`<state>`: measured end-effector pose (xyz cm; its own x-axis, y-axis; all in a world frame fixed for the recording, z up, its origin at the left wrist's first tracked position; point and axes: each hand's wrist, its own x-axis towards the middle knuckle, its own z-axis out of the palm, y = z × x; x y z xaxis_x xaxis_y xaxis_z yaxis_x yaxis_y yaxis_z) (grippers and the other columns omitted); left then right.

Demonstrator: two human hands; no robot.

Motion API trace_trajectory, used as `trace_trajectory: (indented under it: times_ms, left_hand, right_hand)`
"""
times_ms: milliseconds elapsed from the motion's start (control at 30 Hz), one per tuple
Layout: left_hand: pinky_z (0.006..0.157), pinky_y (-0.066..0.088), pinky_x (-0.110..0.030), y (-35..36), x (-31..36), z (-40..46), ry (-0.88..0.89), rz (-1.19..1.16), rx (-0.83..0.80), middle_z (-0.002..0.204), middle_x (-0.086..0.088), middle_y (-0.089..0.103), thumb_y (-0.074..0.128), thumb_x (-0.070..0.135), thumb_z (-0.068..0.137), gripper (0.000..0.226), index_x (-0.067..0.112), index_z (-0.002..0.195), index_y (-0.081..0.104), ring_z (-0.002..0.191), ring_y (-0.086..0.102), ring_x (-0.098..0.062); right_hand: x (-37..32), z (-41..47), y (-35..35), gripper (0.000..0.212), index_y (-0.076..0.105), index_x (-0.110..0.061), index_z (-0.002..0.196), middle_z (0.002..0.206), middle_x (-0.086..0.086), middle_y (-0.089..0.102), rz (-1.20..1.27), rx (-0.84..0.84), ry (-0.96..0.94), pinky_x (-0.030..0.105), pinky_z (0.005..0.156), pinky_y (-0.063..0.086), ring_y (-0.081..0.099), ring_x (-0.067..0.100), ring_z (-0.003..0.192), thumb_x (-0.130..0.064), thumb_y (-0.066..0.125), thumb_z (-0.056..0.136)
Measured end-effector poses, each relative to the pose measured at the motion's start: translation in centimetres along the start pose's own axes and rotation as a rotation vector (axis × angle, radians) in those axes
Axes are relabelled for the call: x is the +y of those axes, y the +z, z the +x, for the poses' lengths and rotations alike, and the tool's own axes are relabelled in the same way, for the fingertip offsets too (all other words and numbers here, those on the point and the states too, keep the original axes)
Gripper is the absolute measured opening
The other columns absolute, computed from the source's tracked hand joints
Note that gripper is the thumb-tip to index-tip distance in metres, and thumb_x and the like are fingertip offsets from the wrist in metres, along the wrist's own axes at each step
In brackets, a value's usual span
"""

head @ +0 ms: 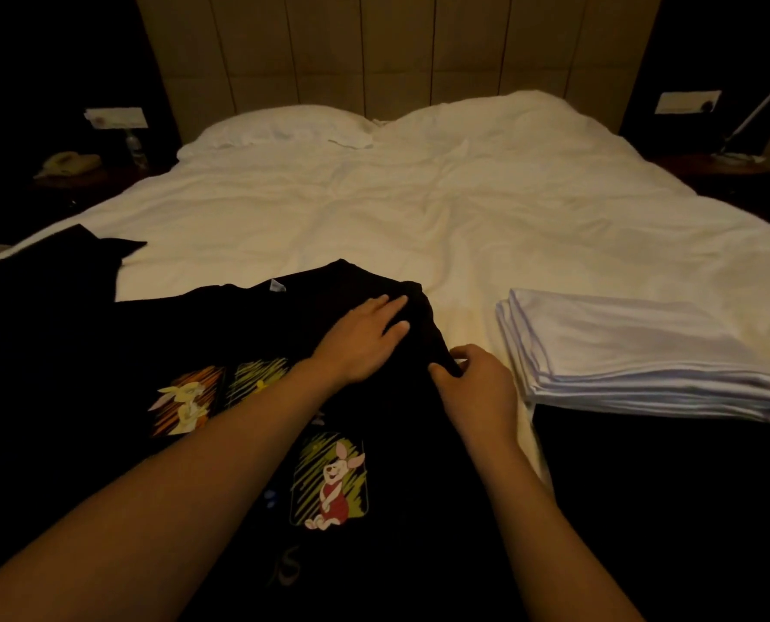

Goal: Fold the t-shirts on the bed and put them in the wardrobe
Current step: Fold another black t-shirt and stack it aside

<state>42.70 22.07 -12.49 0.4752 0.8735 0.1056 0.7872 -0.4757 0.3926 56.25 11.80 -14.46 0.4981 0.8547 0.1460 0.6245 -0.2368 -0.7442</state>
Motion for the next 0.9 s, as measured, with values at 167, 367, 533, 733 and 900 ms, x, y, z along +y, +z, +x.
trace_trajectory:
  times_ms: [167, 367, 533, 733, 900]
  left_hand:
    - [0.121, 0.0, -0.044, 1.4, -1.1, 2.7, -0.05, 0.208, -0.118, 0.164, 0.002, 0.012, 0.012, 0.049, 0.105, 0.053, 0.033, 0.156, 0.017, 0.151, 0.005, -0.017]
    - [0.121, 0.0, -0.042, 2.2, -1.4, 2.8, -0.044, 0.242, -0.087, 0.164, 0.002, 0.012, 0.012, 0.05, 0.104, 0.054, 0.033, 0.155, 0.018, 0.151, 0.005, -0.016]
    - [0.121, 0.003, -0.041, 0.6, -1.0, 0.0, -0.002, 0.267, 0.005, 0.164, 0.0, 0.016, 0.02, 0.053, 0.103, 0.056, 0.032, 0.155, 0.021, 0.151, 0.007, -0.017]
    - [0.121, 0.0, -0.038, 0.6, -3.3, -6.0, -0.051, 0.361, -0.064, 0.165, 0.002, 0.009, 0.017, 0.059, 0.101, 0.06, 0.036, 0.156, 0.011, 0.151, 0.001, -0.014]
    - [0.121, 0.003, -0.037, -1.0, -2.9, -8.2, -0.104, 0.26, -0.045, 0.165, -0.002, 0.01, 0.023, 0.056, 0.102, 0.06, 0.031, 0.157, 0.015, 0.152, 0.004, -0.019]
  right_hand:
    - [0.5, 0.4, -0.2, 0.031, 0.065, -0.016, 0.122, 0.114, 0.005, 0.069, -0.062, 0.01, 0.003, 0.028, 0.08, 0.046, 0.065, 0.024, 0.103, -0.026, 0.064, 0.093]
    - [0.5, 0.2, -0.5, 0.032, 0.063, -0.017, 0.126, 0.117, 0.006, 0.068, -0.13, 0.065, 0.014, 0.031, 0.085, 0.048, 0.063, 0.025, 0.108, -0.025, 0.059, 0.096]
    - [0.5, -0.1, 0.0, 0.044, 0.05, -0.018, 0.141, 0.14, 0.003, 0.054, -0.215, -0.031, -0.271, 0.035, 0.104, 0.039, 0.047, 0.024, 0.128, -0.032, 0.048, 0.1]
    - [0.8, -0.1, 0.5, 0.054, 0.031, -0.023, 0.153, 0.162, -0.002, 0.023, -0.458, -0.29, -0.216, 0.039, 0.12, 0.013, 0.015, 0.022, 0.15, -0.047, 0.025, 0.104]
    - [-0.4, -0.8, -0.1, 0.052, 0.047, -0.015, 0.145, 0.157, 0.002, 0.036, -0.33, -0.155, -0.266, 0.035, 0.118, 0.021, 0.021, 0.021, 0.148, -0.045, 0.036, 0.103]
